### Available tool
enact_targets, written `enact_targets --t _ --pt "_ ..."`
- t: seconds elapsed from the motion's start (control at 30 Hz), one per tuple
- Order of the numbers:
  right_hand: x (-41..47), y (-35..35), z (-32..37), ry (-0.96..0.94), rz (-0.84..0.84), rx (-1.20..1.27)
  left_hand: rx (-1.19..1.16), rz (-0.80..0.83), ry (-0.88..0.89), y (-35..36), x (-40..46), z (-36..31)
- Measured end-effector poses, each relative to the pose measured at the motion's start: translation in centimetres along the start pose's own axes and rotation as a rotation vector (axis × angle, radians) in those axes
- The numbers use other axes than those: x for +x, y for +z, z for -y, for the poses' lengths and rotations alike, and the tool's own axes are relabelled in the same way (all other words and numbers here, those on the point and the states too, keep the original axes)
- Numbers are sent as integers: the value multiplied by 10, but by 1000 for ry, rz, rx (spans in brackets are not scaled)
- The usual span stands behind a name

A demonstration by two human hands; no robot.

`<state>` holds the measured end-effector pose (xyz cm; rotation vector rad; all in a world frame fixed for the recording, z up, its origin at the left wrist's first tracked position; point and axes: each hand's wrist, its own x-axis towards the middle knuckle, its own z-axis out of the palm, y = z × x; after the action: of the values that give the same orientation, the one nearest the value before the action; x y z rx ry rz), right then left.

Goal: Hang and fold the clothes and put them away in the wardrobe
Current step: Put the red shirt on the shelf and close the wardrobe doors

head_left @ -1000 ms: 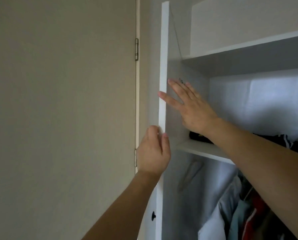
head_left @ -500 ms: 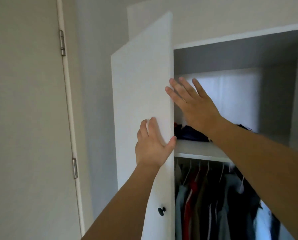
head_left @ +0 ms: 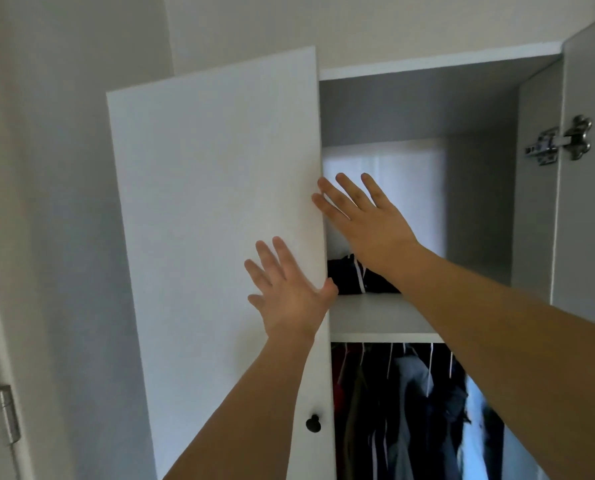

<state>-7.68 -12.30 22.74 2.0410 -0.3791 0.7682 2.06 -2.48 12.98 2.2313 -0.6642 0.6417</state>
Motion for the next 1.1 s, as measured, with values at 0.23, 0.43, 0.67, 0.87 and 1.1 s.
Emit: enact_targets --t 0.23,0.43,0.67,0.87,1.1 --pt "16 36 1 22 44 15 25 -51 -4 36 24 -7" --pt "25 54 4 35 35 21 61 -121 9 57 31 -6" --pt "29 52 -1 6 79 -25 93 -153 48 67 35 -1" --pt "26 37 -11 26 130 34 35 -191 107 74 31 -3" --pt "-47 2 -55 333 125 163 12 -215 572 68 -14 -35"
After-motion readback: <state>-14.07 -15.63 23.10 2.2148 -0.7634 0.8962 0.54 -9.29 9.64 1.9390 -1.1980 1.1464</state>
